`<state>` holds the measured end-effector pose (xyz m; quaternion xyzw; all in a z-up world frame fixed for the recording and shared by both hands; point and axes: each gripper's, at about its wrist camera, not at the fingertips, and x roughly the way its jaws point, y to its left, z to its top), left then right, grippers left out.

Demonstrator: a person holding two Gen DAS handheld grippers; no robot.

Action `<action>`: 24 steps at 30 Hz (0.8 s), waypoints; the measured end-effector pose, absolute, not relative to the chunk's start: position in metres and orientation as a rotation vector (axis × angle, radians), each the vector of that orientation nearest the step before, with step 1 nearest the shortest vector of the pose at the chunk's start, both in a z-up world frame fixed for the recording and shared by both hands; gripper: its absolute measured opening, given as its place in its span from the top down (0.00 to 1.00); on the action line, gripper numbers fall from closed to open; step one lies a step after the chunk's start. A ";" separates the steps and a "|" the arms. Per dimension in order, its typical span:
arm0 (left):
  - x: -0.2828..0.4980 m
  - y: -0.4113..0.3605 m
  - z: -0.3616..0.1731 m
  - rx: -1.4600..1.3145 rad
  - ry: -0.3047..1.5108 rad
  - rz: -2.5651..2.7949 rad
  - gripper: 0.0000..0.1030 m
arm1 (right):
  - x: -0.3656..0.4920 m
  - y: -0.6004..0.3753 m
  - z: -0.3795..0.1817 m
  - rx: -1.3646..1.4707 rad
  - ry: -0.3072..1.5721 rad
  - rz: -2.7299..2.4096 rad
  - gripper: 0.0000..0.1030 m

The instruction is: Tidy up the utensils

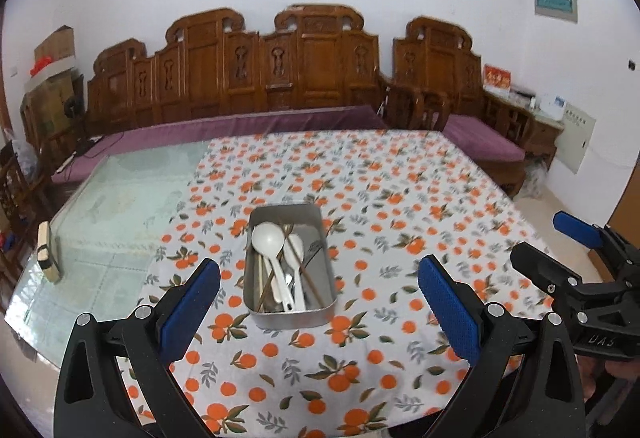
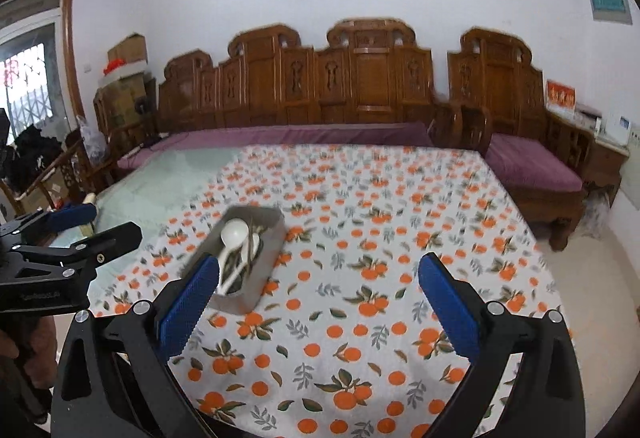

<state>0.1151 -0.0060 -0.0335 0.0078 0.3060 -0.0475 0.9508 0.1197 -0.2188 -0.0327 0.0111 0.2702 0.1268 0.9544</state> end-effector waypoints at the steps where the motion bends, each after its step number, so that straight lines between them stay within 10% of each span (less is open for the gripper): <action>1: 0.110 -0.006 -0.027 0.012 0.608 -0.100 0.07 | 0.116 -0.219 -0.028 0.023 0.537 0.260 0.03; 24: 0.053 -0.007 0.038 0.017 0.454 -0.061 0.07 | 0.066 -0.225 0.038 0.014 0.394 0.239 0.03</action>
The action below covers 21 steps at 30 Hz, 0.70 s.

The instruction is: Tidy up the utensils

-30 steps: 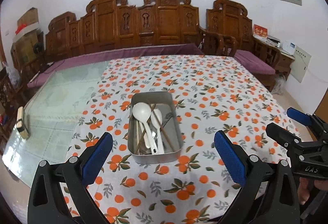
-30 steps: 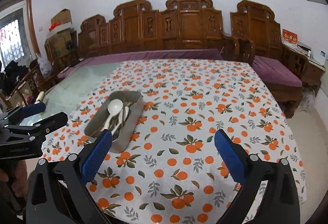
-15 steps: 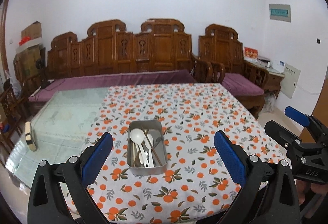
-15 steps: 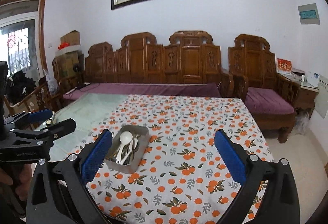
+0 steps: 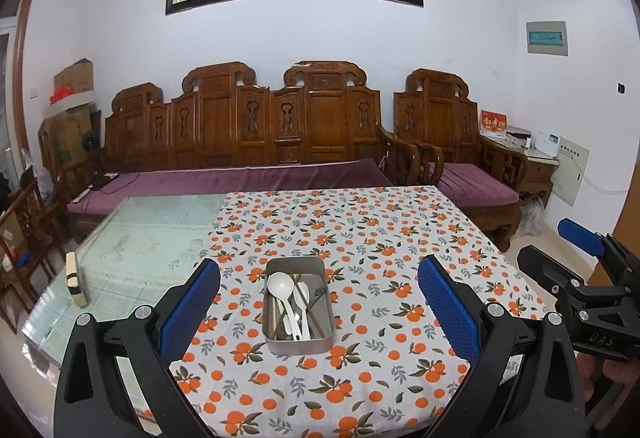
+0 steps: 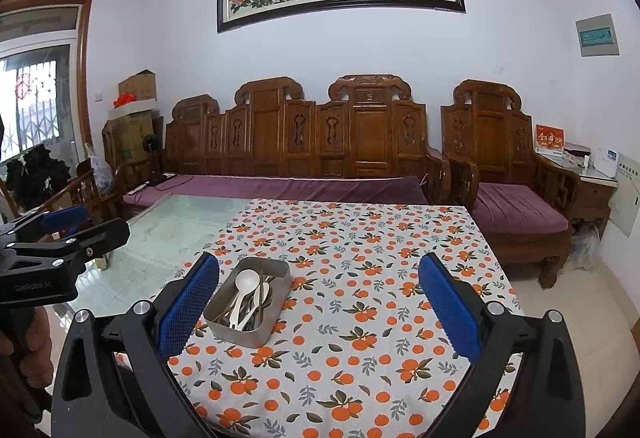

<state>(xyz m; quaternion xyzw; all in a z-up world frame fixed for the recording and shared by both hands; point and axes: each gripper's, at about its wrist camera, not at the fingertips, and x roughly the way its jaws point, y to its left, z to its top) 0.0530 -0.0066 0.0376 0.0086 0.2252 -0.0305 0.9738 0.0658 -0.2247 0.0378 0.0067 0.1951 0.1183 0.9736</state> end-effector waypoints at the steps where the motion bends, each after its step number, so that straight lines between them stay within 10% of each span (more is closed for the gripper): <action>1: 0.053 -0.007 0.037 0.017 0.455 -0.063 0.07 | 0.065 -0.225 0.038 0.016 0.394 0.240 0.03; 21: 0.057 -0.007 0.032 0.022 0.475 -0.059 0.07 | 0.068 -0.227 0.034 0.023 0.404 0.228 0.03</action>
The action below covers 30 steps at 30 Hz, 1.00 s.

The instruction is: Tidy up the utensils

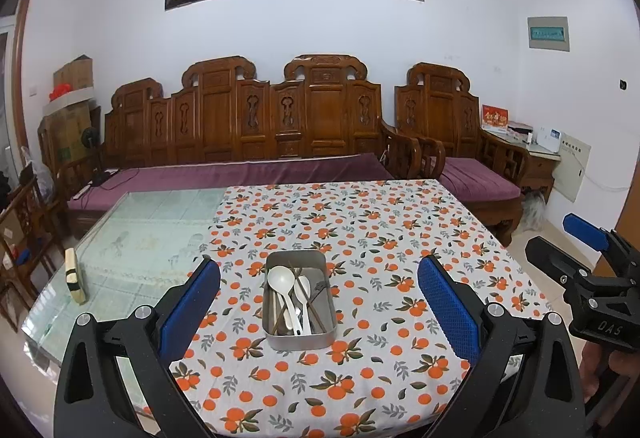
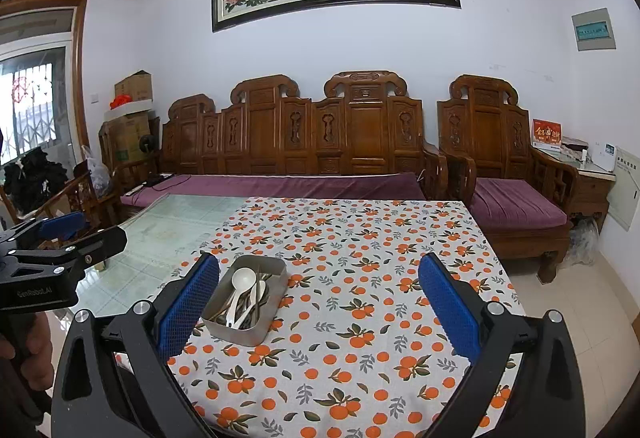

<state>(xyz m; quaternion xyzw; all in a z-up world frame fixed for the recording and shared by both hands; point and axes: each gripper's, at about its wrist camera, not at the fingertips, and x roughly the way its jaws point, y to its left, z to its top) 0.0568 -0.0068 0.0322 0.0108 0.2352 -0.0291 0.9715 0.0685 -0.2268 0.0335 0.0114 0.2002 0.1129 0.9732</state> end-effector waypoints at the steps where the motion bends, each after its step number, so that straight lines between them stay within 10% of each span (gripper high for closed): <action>1: 0.057 -0.007 0.032 0.022 0.475 -0.059 0.07 | 0.068 -0.227 0.034 0.023 0.404 0.228 0.03; 30: 0.056 -0.009 0.032 0.030 0.461 -0.063 0.07 | 0.069 -0.227 0.033 0.022 0.402 0.226 0.03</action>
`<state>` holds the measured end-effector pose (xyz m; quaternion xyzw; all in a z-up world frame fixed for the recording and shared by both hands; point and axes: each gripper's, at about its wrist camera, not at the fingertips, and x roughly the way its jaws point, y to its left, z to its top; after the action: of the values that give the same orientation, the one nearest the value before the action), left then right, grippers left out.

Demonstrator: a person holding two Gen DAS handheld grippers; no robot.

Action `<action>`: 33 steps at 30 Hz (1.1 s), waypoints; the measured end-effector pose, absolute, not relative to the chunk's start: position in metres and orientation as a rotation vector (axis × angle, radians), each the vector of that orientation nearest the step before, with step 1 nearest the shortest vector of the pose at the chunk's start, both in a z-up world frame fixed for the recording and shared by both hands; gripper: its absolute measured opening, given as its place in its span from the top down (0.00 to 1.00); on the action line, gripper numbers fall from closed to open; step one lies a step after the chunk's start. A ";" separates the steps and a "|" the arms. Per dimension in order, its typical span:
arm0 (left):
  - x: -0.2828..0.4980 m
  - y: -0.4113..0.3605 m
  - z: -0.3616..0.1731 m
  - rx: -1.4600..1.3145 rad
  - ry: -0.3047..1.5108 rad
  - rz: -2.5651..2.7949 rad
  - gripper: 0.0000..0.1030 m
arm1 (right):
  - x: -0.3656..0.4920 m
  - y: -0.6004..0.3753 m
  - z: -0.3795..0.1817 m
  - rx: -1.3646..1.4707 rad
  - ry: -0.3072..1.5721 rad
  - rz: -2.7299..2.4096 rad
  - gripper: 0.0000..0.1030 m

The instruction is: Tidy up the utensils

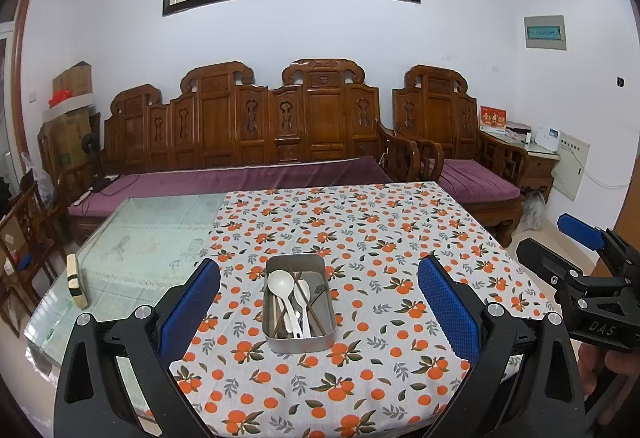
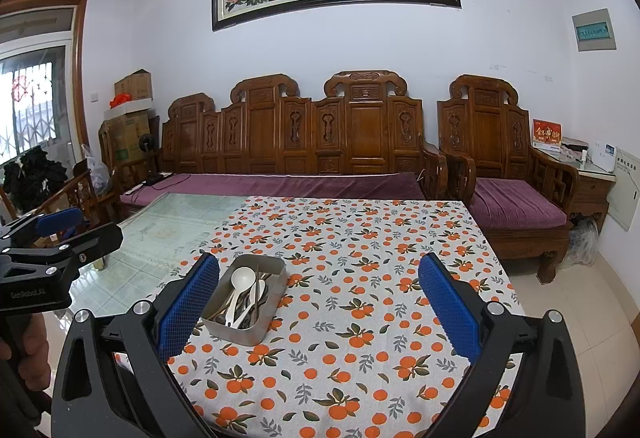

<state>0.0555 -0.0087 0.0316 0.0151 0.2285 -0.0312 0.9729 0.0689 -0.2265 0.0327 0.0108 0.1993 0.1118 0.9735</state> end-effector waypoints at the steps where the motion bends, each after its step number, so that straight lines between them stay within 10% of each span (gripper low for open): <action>1: 0.055 -0.009 0.032 0.030 0.461 -0.063 0.07 | 0.069 -0.227 0.033 0.022 0.402 0.225 0.03; 33: 0.052 -0.013 0.033 0.036 0.455 -0.069 0.07 | 0.069 -0.228 0.034 0.026 0.397 0.226 0.03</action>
<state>0.0521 -0.0126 0.0331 0.0176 0.2255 -0.0343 0.9735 0.0691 -0.2281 0.0337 0.0130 0.1968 0.1122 0.9739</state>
